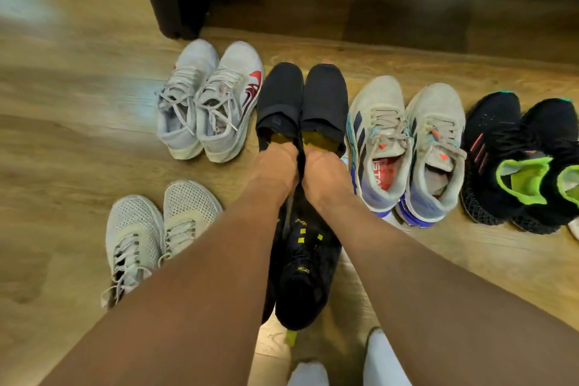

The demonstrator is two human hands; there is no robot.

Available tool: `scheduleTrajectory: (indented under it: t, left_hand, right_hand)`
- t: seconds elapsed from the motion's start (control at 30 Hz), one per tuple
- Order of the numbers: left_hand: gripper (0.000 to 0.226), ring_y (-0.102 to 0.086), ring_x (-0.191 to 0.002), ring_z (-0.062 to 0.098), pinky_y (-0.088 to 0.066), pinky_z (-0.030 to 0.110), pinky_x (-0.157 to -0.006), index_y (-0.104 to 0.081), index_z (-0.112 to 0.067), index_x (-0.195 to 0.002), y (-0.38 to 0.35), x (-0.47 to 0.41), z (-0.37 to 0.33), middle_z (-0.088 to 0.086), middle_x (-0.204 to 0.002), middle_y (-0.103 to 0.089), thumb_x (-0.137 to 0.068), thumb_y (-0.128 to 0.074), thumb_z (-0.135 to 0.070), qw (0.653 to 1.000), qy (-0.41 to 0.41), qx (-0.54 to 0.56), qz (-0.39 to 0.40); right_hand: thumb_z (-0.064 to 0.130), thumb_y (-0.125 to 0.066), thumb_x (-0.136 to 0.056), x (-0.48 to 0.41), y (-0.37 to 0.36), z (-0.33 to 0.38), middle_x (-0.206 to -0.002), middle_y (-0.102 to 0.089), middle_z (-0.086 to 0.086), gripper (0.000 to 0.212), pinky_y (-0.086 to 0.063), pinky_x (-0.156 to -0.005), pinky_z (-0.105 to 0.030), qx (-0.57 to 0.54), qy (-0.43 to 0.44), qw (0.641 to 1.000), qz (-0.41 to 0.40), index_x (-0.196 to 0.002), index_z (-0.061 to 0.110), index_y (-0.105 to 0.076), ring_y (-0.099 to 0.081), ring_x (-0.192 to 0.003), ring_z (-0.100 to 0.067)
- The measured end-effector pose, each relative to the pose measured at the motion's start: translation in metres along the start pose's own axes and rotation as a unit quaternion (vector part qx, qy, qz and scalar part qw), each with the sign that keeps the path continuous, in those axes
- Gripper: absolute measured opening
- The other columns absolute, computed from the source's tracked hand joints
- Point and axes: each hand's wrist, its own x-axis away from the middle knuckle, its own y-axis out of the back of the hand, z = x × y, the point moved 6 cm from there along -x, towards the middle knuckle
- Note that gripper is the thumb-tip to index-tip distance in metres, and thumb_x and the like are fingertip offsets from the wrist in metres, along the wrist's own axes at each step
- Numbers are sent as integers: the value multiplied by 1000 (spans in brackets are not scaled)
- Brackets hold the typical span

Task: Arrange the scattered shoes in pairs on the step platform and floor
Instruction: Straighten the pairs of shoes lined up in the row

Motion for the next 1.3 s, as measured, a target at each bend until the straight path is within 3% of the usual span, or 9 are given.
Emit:
scheduleTrajectory:
  t: [0.13, 0.37, 0.5, 0.67, 0.8, 0.93, 1.03, 1.2, 1.3]
  left_hand:
    - [35, -52, -119, 37, -44, 41, -100, -54, -10, -129, 0, 4, 2, 20, -128, -53, -95, -48, -10, 998, 24, 44, 31]
    - [31, -56, -111, 35, -46, 39, -88, -56, -11, -120, -6, 11, 8, 15, -119, -58, -90, -50, -10, 998, -12, 48, -29]
    - [20, -63, -91, 36, -40, 33, -65, -63, -11, -96, 28, 29, 30, 15, -97, -67, -83, -57, -24, 976, -76, 145, -142]
    - [34, -60, -99, 34, -44, 40, -75, -56, -19, -112, 74, 32, 114, 6, -115, -56, -82, -53, -35, 952, -43, 97, -288]
    - [44, -57, -108, 36, -45, 43, -86, -50, -19, -123, 53, 15, 184, 10, -128, -51, -88, -45, -45, 971, 75, 71, -218]
    - [29, -59, -102, 34, -49, 44, -90, -56, -16, -111, 42, 5, 194, 12, -118, -59, -90, -48, -35, 974, 56, 143, -169]
    - [28, -57, -103, 35, -47, 43, -91, -56, -7, -110, 43, 3, 194, 16, -117, -56, -96, -43, -28, 977, 30, 131, -167]
    - [23, -58, -98, 32, -38, 31, -74, -61, -10, -109, 38, 5, 206, 15, -110, -61, -98, -45, -22, 974, 47, 104, -197]
    - [19, -56, -90, 27, -36, 30, -72, -62, -13, -108, 35, 6, 213, 14, -107, -62, -97, -48, -20, 970, 53, 114, -207]
  right_hand:
    - [10, -53, -92, 4, 7, 1, -121, -58, -17, 33, -47, -87, -38, 38, 1, 999, 18, -124, 10, -51, -57, -111, -34]
    - [12, -47, -93, 2, 23, 30, -129, -56, -15, 34, -46, -85, -39, 121, 15, 992, 31, -125, 8, -54, -56, -116, -33]
    - [11, -43, -91, 4, 55, 76, -125, -58, -11, 35, -34, -72, -37, 198, 84, 974, -76, -123, 12, -57, -56, -114, -34]
    - [18, -47, -90, -7, 45, 149, -118, -60, -17, 34, -38, -72, -37, 33, 157, 984, -74, -123, 12, -51, -57, -108, -38]
    - [20, -47, -87, -19, -4, 180, -120, -59, -16, 36, -41, -76, -36, 51, 197, 979, -13, -121, 8, -51, -56, -111, -35]
    - [20, -42, -88, -31, -32, 192, -120, -56, -20, 35, -42, -84, -38, 52, 200, 978, 9, -119, 6, -50, -52, -113, -37]
    - [24, -48, -89, -38, -36, 187, -117, -58, -20, 33, -38, -76, -34, 56, 182, 982, -4, -117, 5, -50, -54, -109, -37]
    - [4, -45, -87, -41, -39, 180, -120, -56, -23, 34, -45, -83, -40, 87, 148, 985, -26, -122, 2, -46, -54, -111, -39]
    - [0, -44, -87, -39, -37, 179, -117, -57, -22, 35, -43, -76, -37, 114, 165, 979, -33, -122, 3, -47, -55, -108, -39]
